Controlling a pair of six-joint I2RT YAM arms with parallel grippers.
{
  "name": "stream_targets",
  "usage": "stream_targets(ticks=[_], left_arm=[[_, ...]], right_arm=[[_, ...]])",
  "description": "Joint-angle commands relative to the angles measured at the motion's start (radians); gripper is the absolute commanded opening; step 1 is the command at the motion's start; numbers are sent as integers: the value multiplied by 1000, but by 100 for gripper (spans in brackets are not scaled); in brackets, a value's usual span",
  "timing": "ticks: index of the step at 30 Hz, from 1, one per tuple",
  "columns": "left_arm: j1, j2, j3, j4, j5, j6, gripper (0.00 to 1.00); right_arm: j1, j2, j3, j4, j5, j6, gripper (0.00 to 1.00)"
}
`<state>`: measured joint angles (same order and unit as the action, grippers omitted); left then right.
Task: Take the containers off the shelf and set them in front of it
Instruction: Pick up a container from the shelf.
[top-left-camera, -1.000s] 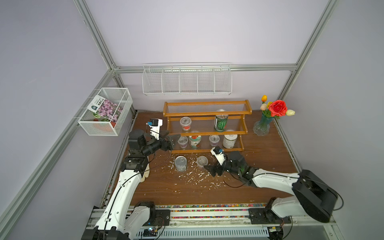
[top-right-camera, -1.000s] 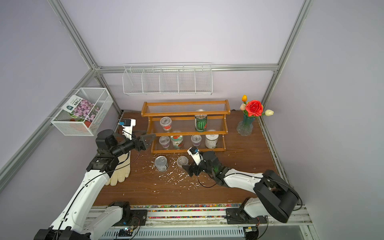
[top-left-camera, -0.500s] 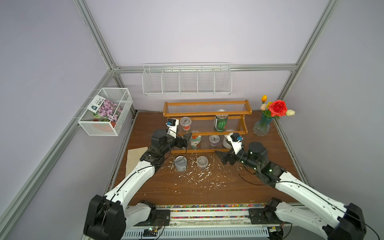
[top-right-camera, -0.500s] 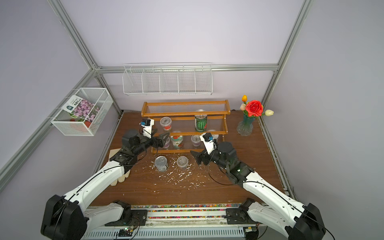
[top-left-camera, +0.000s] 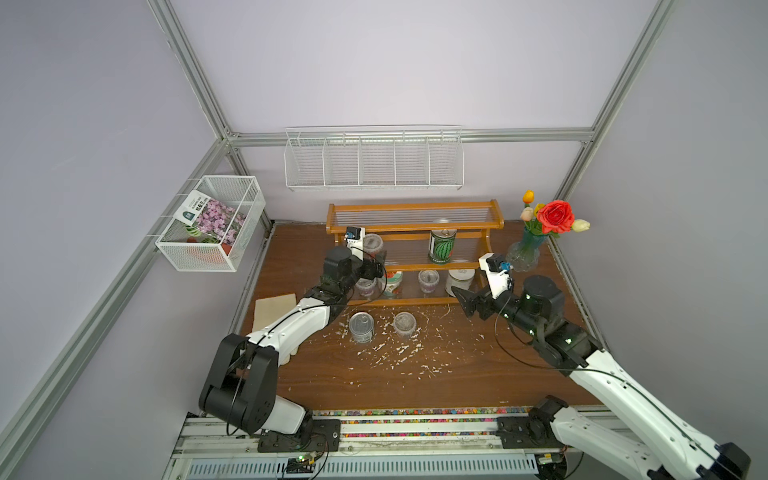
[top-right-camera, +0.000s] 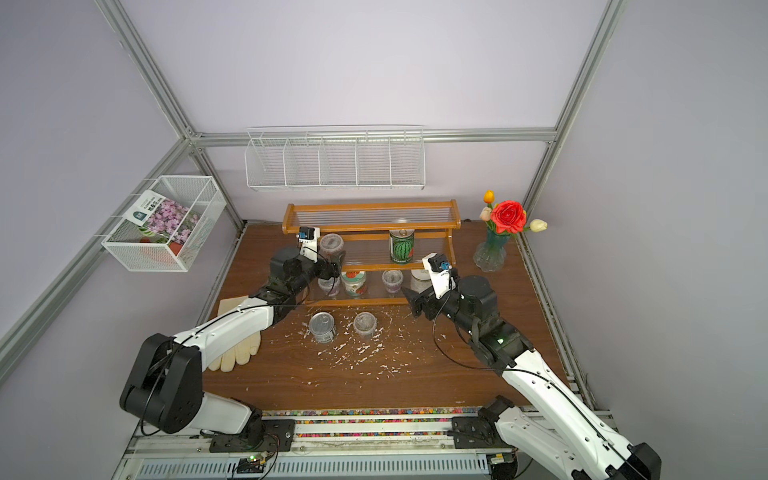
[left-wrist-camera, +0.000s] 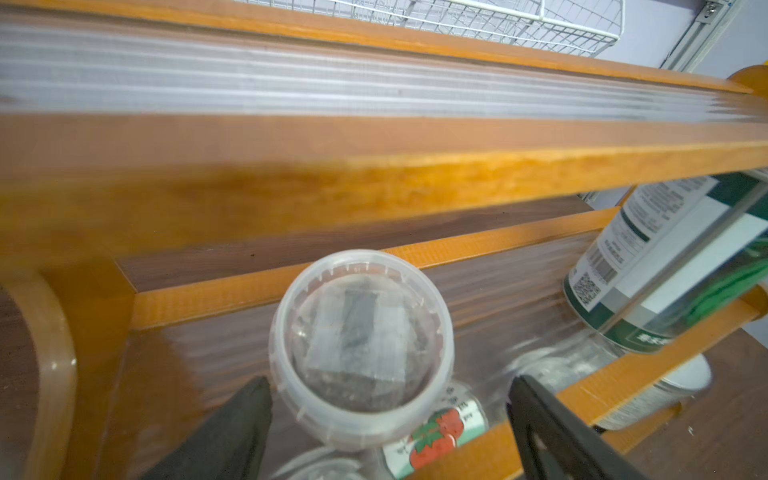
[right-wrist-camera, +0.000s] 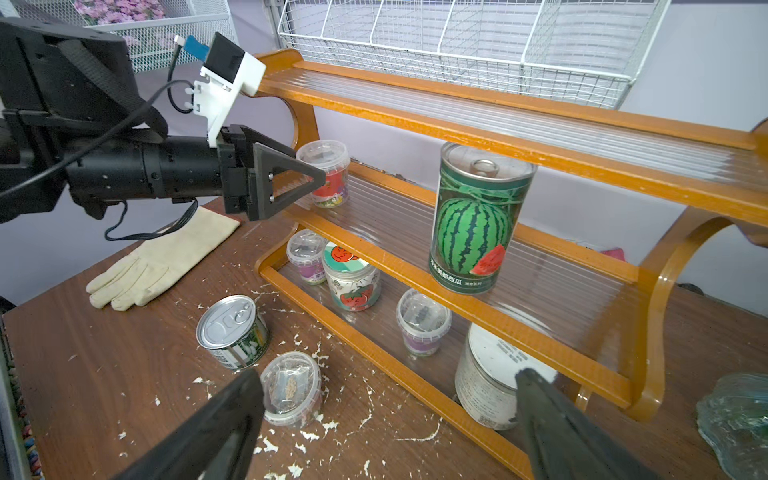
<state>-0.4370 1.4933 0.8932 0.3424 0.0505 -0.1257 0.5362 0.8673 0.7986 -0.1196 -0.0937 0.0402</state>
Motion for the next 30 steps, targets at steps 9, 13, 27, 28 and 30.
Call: stream_targets(ticks=[9,13,27,28,30], left_arm=[[-4,85,69,90,-53,7,88],[-4,100,80,90,-42,15,85],[-3,78,75,-3,-23,31,62],[-4,67,67,-1,-21,30,62],[-3,43,59,-6,-16,31,61]], right_arm=[[-57,-47,21,-30,-4,-16,97],[-59,-49,21,-28,-6,-15,97],[-61,-52,28,-40,-10,-25,97],[-61,-53,28,-39,-9,-25,97],[-62,-51,30,-38,-11,-24,97]])
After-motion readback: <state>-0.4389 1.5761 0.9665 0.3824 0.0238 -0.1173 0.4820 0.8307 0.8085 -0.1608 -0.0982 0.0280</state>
